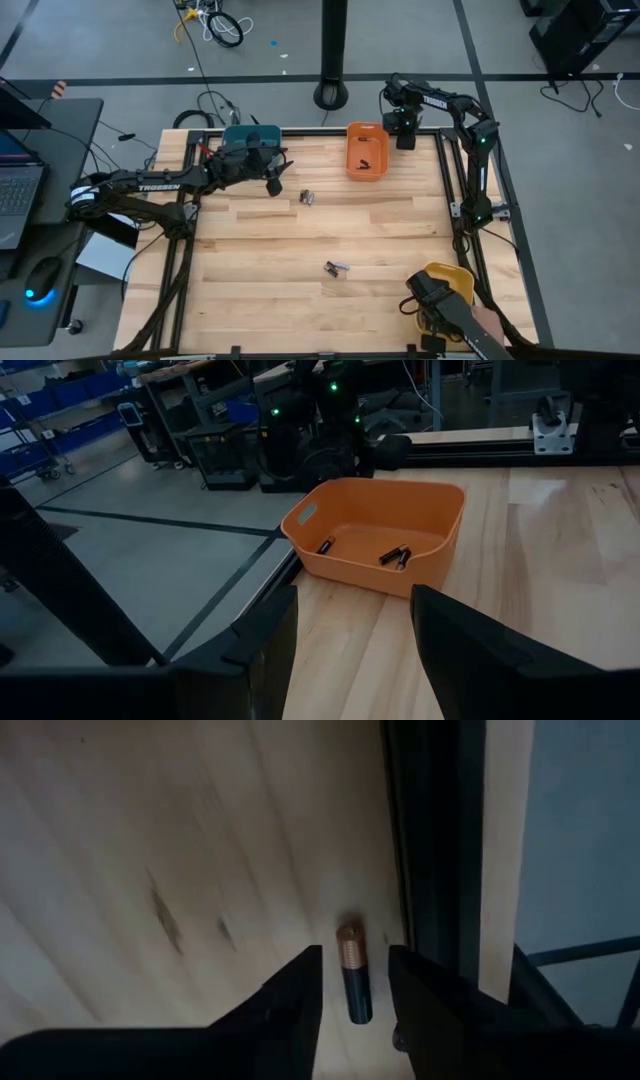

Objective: Sort batteries
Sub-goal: Put the small black battery into the orange bin

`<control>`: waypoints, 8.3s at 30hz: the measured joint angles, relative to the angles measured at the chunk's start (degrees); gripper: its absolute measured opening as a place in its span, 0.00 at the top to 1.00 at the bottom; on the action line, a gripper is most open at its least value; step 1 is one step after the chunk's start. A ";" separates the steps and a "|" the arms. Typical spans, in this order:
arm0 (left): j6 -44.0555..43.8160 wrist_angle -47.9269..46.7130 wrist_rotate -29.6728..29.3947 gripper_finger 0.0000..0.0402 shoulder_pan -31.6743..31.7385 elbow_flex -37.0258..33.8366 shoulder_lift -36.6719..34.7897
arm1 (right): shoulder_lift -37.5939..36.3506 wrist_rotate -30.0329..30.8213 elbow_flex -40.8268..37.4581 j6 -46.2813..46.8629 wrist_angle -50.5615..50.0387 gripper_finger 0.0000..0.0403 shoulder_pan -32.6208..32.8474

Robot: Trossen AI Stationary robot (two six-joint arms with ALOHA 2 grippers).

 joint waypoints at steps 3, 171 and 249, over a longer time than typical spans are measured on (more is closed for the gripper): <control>0.00 0.00 0.00 0.50 0.00 0.00 0.00 | 0.00 -0.53 0.00 -0.44 0.18 0.69 -0.31; 1.27 -0.09 0.00 0.50 0.00 0.02 0.00 | -2.21 -3.24 -3.87 -3.65 2.67 0.73 -1.29; 1.40 -1.50 2.35 0.62 -0.02 0.02 -0.02 | -16.81 -9.39 -0.89 1.20 -2.24 0.97 4.84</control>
